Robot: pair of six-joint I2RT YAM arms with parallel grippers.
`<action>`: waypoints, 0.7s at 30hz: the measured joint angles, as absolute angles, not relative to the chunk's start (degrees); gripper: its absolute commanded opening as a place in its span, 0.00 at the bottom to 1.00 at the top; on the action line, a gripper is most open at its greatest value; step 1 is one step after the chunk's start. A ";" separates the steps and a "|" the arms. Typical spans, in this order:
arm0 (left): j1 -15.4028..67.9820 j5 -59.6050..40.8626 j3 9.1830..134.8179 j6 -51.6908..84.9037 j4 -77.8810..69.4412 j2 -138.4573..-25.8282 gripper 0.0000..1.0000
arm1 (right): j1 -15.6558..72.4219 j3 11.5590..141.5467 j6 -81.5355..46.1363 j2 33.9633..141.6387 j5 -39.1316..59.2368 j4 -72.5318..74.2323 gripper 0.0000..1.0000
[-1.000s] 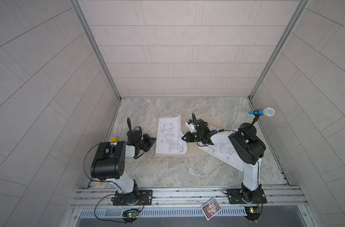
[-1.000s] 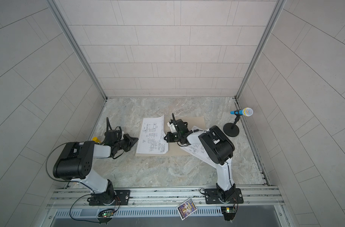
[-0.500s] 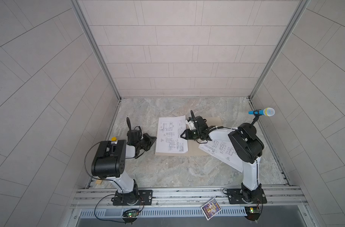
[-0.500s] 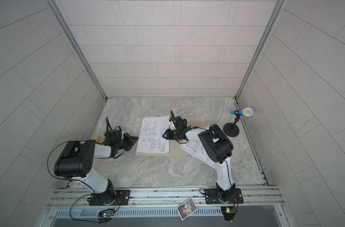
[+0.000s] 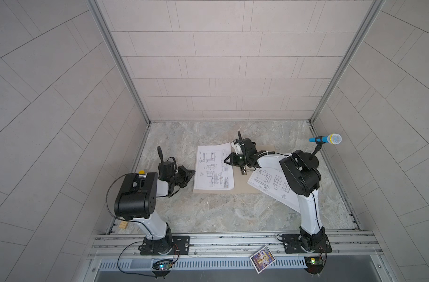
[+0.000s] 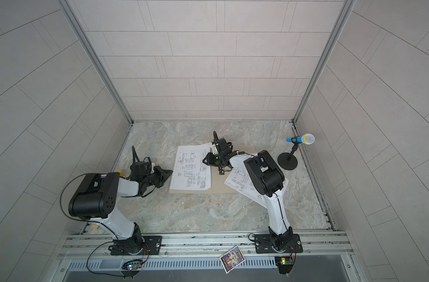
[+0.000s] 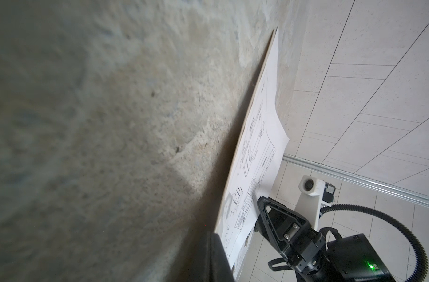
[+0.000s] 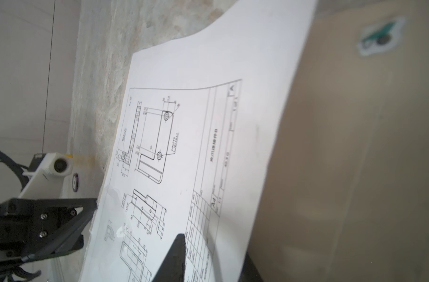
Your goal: Put the files into the folder
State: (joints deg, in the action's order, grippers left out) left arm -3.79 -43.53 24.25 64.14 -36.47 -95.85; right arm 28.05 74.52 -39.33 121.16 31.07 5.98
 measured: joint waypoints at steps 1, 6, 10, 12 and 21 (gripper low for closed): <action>-3.79 -43.57 24.25 64.16 -36.64 -95.94 0.01 | 27.92 74.59 -39.20 121.43 31.09 5.91 0.12; -3.79 -43.66 24.25 64.53 -36.80 -96.18 0.00 | 27.73 74.96 -38.48 122.06 32.08 5.48 0.01; -3.79 -43.68 24.25 64.55 -36.84 -96.20 0.00 | 27.57 75.83 -37.21 122.39 33.30 4.45 0.00; -3.79 -43.68 24.25 64.55 -36.84 -96.23 0.00 | 27.46 76.69 -36.10 122.52 34.02 3.36 0.00; -3.79 -43.70 24.25 64.62 -37.21 -96.79 0.00 | 27.09 77.95 -31.46 122.52 36.93 1.06 0.00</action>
State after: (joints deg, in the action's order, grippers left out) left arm -3.79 -43.70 24.25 64.62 -37.21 -96.79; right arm 27.09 77.95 -31.46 122.52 36.93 1.06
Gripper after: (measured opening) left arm 0.048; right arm 0.048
